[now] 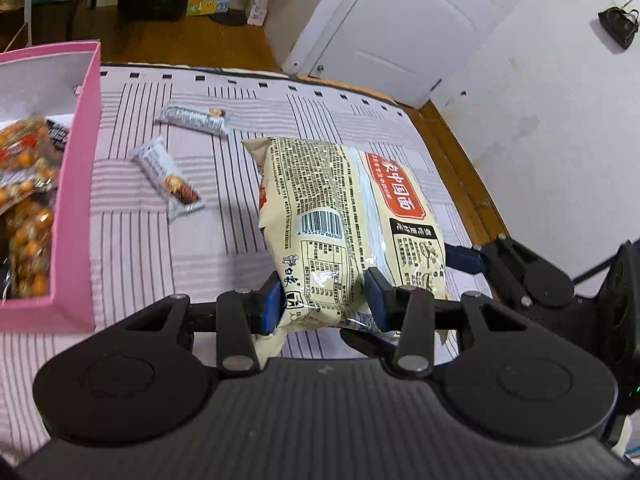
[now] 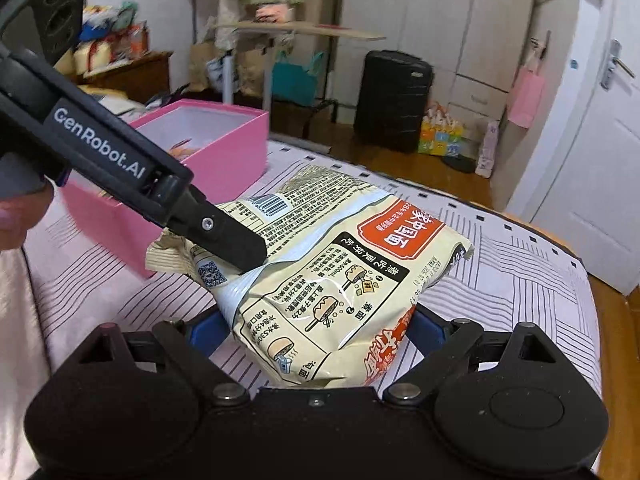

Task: Organize snacks
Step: 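Lift the cream bag and carry it over the pink box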

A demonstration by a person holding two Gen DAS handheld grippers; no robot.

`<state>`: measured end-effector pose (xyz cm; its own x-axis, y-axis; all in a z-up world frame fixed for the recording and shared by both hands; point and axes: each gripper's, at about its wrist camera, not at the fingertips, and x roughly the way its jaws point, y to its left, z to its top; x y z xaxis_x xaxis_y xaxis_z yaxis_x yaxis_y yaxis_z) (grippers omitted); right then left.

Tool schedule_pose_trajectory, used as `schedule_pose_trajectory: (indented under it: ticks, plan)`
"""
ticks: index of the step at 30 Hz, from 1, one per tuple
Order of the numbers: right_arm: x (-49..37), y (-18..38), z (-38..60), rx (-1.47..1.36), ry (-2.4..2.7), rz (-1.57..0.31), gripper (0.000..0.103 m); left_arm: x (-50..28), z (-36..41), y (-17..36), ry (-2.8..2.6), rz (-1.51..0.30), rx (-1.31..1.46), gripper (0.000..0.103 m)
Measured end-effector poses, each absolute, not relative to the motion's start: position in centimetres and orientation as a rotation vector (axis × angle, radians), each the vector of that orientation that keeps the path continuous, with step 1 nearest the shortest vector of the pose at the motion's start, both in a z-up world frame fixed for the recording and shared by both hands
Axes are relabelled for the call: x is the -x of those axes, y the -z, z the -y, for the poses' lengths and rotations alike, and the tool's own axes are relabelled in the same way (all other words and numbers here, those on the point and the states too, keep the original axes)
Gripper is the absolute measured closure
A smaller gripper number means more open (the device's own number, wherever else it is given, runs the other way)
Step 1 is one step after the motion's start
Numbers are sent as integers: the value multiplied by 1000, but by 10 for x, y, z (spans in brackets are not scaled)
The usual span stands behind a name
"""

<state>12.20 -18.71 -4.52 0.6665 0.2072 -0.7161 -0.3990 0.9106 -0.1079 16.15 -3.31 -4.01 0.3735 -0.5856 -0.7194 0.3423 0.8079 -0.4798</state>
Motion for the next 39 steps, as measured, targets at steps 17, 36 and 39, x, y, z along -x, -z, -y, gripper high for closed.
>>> schedule_pose_trajectory:
  ticks: [17, 36, 39]
  plan:
    - [-132, -21, 78, 405, -562, -606, 8, -124, -87, -30, 383, -853, 353, 62]
    - [-233, 51, -33, 345, -737, -698, 9, -199, -202, 40, 126, -881, 382, 61]
    - [-241, 66, -49, 349, -705, -720, 10, -208, -197, 49, 26, -919, 304, 61]
